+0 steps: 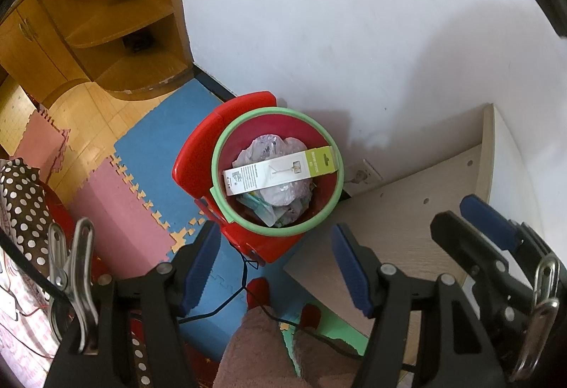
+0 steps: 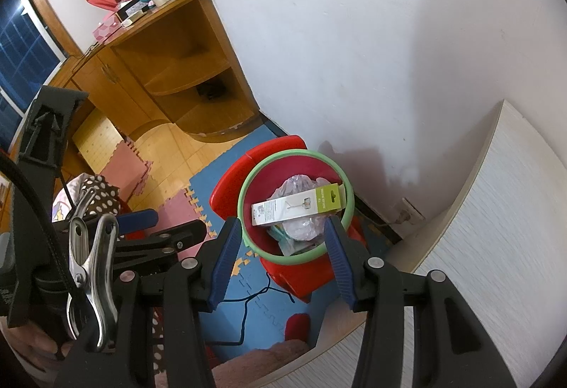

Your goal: Collect trash

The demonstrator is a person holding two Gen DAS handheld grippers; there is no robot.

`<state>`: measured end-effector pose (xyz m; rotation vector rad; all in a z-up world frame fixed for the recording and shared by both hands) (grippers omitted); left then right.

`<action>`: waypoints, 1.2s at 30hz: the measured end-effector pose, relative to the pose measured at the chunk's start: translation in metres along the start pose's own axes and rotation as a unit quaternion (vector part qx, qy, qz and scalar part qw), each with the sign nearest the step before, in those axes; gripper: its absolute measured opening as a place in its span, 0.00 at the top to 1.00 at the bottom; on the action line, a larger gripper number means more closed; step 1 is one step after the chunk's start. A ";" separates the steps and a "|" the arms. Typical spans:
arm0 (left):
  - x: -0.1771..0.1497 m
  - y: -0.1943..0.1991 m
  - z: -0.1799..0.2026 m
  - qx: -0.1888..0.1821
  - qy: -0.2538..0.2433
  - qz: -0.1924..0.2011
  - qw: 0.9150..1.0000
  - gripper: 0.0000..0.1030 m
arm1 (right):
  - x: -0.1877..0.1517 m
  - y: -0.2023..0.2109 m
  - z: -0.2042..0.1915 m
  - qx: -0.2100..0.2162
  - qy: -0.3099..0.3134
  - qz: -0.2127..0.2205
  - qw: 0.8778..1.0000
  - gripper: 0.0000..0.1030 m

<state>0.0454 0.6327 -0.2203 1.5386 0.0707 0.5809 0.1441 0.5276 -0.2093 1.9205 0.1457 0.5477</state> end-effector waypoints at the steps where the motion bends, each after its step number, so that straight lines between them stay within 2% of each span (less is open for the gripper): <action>1: 0.000 0.000 0.000 0.000 0.000 0.000 1.000 0.34 | 0.000 0.000 0.000 0.000 -0.001 0.000 1.000 0.51; 36: -0.004 -0.006 -0.001 0.002 -0.007 -0.002 1.000 0.34 | 0.000 0.000 0.001 -0.009 -0.012 0.003 1.000 0.51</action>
Point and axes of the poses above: each gripper's, at about its wrist camera, not at the fingertips, and y roughly against the way its jaws point, z to its right, x to its top, the point moved 10 cm from there along -y, roughly the way its jaws point, and after that the axes turned 13 degrees about -y, right-handed, at the moved point
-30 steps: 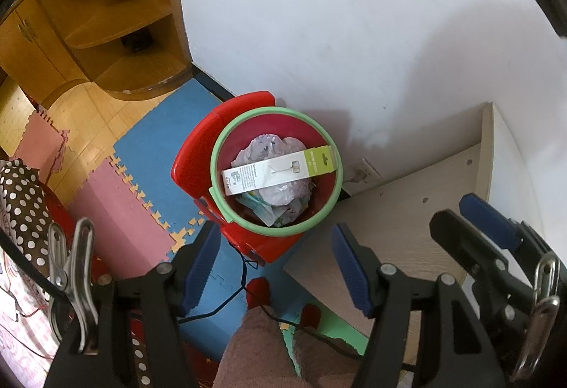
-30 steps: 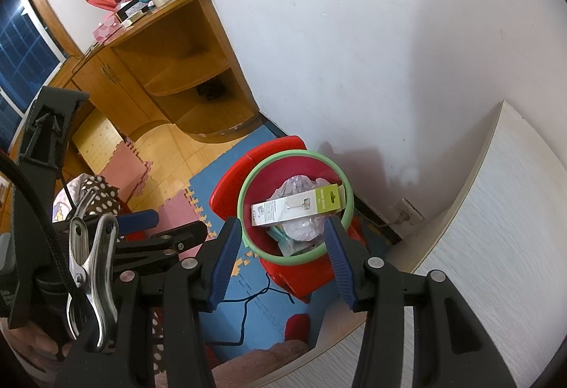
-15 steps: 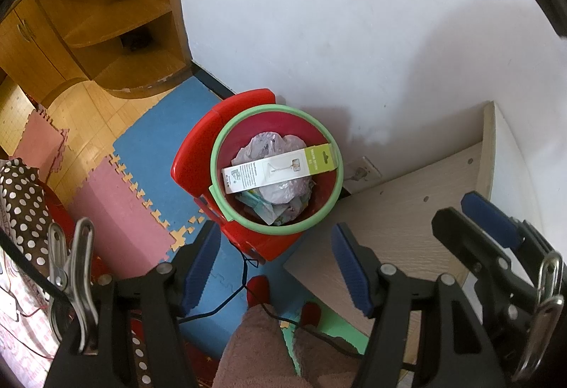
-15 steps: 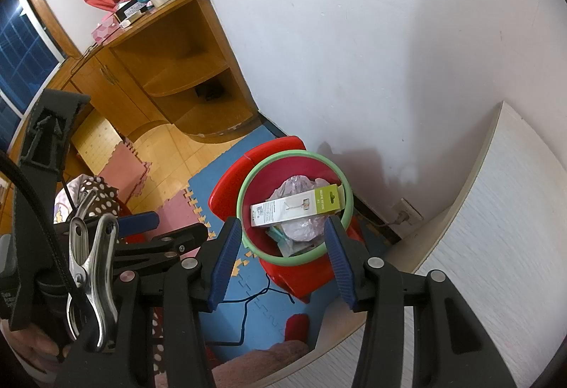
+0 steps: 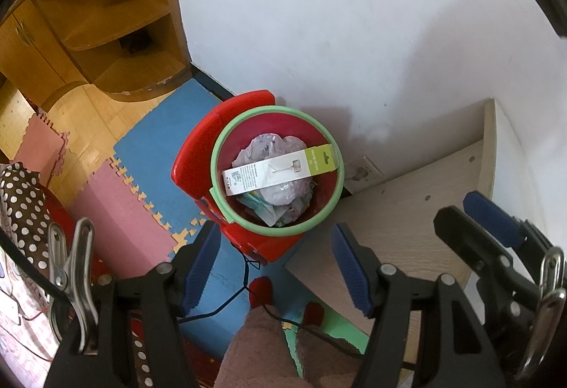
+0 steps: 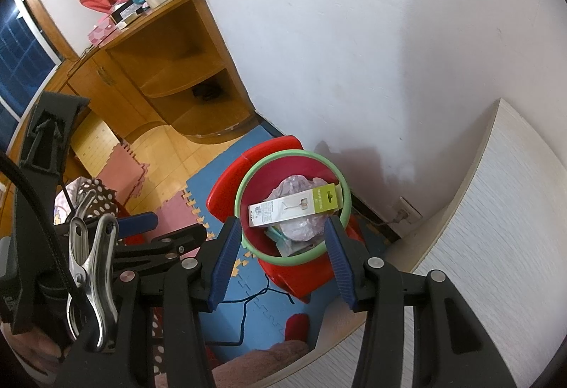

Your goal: Collect trash

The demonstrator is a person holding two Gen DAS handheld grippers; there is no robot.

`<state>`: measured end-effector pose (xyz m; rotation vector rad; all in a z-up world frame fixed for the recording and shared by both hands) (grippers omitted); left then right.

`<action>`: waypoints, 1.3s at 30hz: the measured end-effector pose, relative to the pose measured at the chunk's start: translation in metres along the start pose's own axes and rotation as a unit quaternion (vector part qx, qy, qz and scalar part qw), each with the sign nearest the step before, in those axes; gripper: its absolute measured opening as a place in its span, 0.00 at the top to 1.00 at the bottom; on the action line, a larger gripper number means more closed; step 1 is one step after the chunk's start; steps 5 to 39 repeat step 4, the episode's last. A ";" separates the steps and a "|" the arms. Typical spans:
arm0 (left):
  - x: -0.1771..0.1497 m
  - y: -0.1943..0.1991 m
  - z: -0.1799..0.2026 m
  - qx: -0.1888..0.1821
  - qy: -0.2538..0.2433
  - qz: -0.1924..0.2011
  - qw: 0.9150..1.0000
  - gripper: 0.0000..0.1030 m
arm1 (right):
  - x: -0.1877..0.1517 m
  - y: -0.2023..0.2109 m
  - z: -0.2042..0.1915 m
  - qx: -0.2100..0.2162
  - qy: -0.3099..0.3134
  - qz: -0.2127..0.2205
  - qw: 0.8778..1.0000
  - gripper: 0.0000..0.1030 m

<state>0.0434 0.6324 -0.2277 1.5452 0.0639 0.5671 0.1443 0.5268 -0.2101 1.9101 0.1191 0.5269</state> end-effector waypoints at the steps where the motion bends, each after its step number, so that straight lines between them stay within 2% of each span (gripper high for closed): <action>1: 0.001 0.000 0.001 -0.001 -0.002 -0.001 1.000 0.34 | 0.000 0.000 0.000 -0.001 -0.001 0.001 1.000 0.51; 39: 0.000 -0.001 0.001 -0.002 -0.008 -0.003 1.000 0.34 | -0.003 0.001 0.001 -0.002 -0.005 0.002 1.000 0.51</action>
Point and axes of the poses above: each gripper's, at about its wrist camera, not at the fingertips, and y roughly against the way its jaws point, z to its right, x to its top, the point moved 10 cm from there along -y, roughly the way its jaws point, and after that the axes turned 13 degrees about -y, right-handed, at the moved point
